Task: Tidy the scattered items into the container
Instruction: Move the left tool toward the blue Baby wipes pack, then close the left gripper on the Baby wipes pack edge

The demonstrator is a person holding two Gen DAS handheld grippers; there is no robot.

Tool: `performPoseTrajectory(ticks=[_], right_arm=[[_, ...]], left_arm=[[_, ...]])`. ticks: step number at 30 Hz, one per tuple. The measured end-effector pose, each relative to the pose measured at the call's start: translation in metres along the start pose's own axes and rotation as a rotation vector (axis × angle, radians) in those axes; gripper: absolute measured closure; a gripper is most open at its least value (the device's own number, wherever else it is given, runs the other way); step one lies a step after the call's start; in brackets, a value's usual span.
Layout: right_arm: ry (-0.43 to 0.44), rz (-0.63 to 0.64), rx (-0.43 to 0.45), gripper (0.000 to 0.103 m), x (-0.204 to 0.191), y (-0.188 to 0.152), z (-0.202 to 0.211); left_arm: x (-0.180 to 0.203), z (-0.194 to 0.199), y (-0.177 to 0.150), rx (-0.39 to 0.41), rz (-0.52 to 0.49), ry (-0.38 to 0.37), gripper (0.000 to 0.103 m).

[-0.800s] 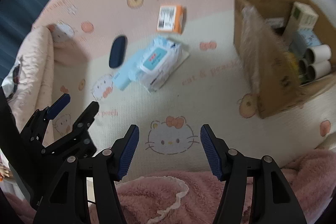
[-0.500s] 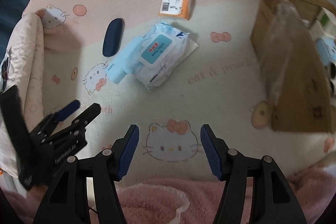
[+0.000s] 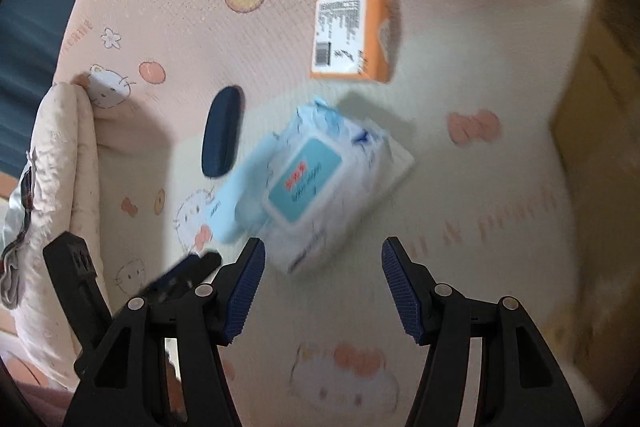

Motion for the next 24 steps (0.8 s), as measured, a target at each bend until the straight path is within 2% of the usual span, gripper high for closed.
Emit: performPoseTrajectory(ticks=[3,6,9,12,16,18,20,24], right_arm=[[-0.080,0.026,-0.012,0.044,0.016,0.016,-0.026],[-0.008,0.015,0.030,0.044,0.021,0.034,-0.035],[0.013,0.011,0.055,0.044,0.023,0.050,-0.040],[0.001,0.089,0.074,0.045,0.015,0.062,-0.048],[-0.061,0.172,0.058,0.054,0.012,0.068,-0.061],[-0.052,0.203,0.031,0.060,0.009,0.069,-0.069],[-0.045,0.222,0.019,0.061,0.010,0.069,-0.072],[-0.097,0.295,0.013,0.061,0.004,0.060,-0.076]], left_arm=[[0.002,-0.019,0.000,-0.033,0.030,-0.038,0.035],[0.004,-0.027,0.001,-0.021,0.024,-0.044,0.038],[0.004,-0.034,0.005,-0.018,0.017,-0.024,0.043],[0.001,-0.042,0.010,-0.030,0.037,-0.026,0.050],[0.001,-0.049,0.016,-0.030,0.040,-0.015,0.051],[0.001,-0.053,0.017,-0.030,0.036,-0.011,0.054],[0.001,-0.056,0.018,-0.020,0.044,-0.013,0.054],[0.000,-0.054,0.016,0.002,0.030,-0.016,0.055]])
Point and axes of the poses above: each gripper's, at about its wrist camera, not at the fingertips, and z roughly against the way its jaws point, x to its right, y to its top, the point moved 8 cm from there along -z, roughly the way its jaws point, and after that the axes turned 7 degrees about -x, right-handed, at the moved point
